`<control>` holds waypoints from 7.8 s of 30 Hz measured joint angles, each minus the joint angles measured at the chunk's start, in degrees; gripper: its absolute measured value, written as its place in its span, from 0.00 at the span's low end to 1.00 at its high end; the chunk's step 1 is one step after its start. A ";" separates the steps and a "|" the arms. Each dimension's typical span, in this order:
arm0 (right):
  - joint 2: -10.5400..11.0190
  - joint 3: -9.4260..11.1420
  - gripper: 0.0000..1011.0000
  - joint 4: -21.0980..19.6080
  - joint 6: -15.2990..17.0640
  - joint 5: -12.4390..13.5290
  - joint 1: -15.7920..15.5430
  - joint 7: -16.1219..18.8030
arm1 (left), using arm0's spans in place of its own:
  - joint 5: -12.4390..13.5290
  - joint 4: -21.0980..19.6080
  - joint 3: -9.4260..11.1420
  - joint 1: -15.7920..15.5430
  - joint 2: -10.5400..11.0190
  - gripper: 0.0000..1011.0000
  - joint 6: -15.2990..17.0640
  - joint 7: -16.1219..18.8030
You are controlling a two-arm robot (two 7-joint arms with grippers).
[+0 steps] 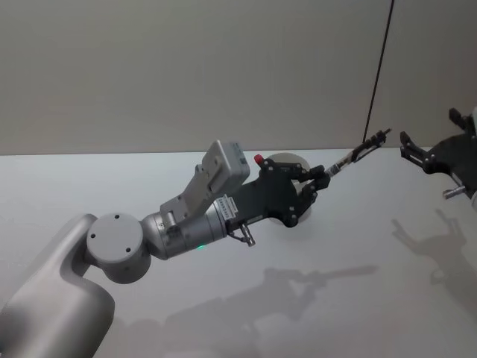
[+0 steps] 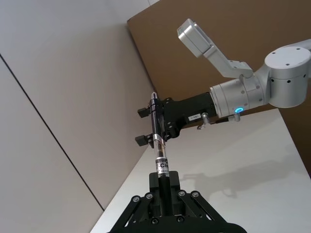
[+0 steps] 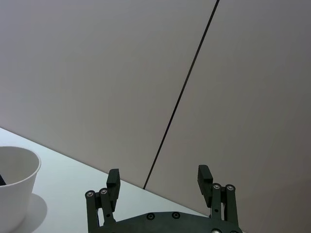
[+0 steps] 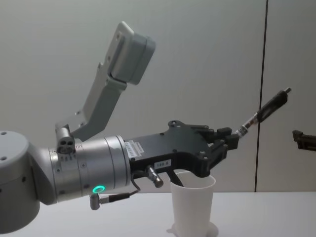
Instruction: Place the pen into the pen holder.
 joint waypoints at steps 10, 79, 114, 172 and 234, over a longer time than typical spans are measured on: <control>0.02 -0.01 0.99 0.00 0.00 0.05 0.00 0.00 | 0.14 0.06 0.28 -0.12 -0.02 0.12 0.25 -1.01; 6.74 7.41 0.99 -10.37 16.97 36.56 -12.73 28.38 | 0.24 0.09 0.46 -0.20 -0.02 0.12 0.40 -1.70; 6.55 4.87 0.99 -9.47 19.41 48.24 -13.47 34.28 | 0.24 0.09 0.46 -0.20 -0.02 0.12 0.40 -1.70; 3.29 -1.78 0.99 -10.34 17.06 54.55 -11.72 25.18 | 0.24 0.09 0.46 -0.20 -0.02 0.12 0.40 -1.70; 3.63 -5.14 0.28 -5.94 14.08 61.43 -8.92 26.87 | 0.24 0.09 0.46 -0.20 -0.02 0.12 0.40 -1.70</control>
